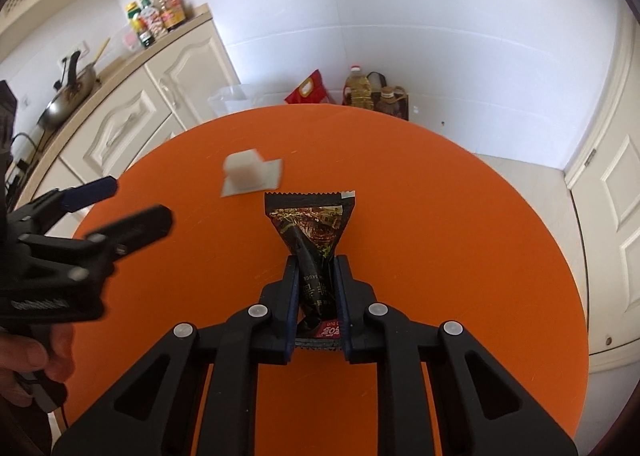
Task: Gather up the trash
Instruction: 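Grasp the dark snack packet with the right tool while the left tool grasps the white plastic cup, then carry the snack packet and white cup with both tools over the bucket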
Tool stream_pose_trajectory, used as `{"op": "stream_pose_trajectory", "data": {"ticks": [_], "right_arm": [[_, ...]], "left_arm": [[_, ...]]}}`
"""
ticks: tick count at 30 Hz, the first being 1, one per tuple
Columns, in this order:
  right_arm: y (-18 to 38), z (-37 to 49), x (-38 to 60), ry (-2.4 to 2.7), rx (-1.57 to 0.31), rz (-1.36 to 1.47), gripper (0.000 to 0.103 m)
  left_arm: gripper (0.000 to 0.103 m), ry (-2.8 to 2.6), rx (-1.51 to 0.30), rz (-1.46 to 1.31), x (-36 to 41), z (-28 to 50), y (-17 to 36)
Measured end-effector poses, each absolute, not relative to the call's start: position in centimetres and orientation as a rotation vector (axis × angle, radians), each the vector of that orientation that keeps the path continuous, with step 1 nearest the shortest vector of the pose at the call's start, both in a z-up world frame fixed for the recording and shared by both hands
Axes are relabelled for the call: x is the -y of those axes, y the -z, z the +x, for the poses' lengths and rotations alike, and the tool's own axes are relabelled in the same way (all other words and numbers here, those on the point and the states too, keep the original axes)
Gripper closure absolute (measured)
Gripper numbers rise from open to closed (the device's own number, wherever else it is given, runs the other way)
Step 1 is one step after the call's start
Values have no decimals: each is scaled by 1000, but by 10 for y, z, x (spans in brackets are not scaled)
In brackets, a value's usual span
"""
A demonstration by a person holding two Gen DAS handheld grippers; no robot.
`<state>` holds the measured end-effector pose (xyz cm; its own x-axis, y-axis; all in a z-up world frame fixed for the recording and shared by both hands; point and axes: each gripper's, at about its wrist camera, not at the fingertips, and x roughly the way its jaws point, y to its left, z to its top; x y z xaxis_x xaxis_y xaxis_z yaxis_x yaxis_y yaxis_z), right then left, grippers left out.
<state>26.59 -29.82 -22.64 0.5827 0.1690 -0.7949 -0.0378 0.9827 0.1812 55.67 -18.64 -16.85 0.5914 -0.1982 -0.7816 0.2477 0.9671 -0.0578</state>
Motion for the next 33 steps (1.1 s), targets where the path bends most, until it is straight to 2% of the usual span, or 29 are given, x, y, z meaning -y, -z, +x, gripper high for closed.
{"op": "stream_pose_trajectory", "data": {"ticks": [6, 7, 8, 9, 10, 11, 12, 13, 20, 33], "right_arm": [[224, 277, 312, -107, -934, 186, 88], [224, 277, 315, -103, -932, 190, 87], [224, 277, 317, -99, -931, 194, 87], [224, 277, 318, -99, -929, 200, 88], [224, 278, 319, -99, -928, 207, 88], [224, 277, 319, -96, -928, 206, 88], [223, 277, 319, -93, -927, 204, 88], [223, 276, 319, -93, -927, 206, 88], [219, 263, 317, -92, -921, 211, 88], [196, 203, 306, -95, -885, 216, 87]], "left_arm": [[3, 294, -898, 92, 232, 614, 191], [8, 302, -897, 98, 236, 621, 196], [15, 318, -902, 98, 241, 627, 202], [36, 345, -917, 95, 244, 629, 211], [48, 362, -935, 90, 243, 638, 218], [54, 360, -907, 97, 241, 640, 218], [70, 392, -907, 96, 240, 642, 220], [76, 411, -907, 99, 239, 644, 222], [77, 440, -920, 45, 213, 643, 238], [77, 421, -890, -60, 154, 584, 232]]}}
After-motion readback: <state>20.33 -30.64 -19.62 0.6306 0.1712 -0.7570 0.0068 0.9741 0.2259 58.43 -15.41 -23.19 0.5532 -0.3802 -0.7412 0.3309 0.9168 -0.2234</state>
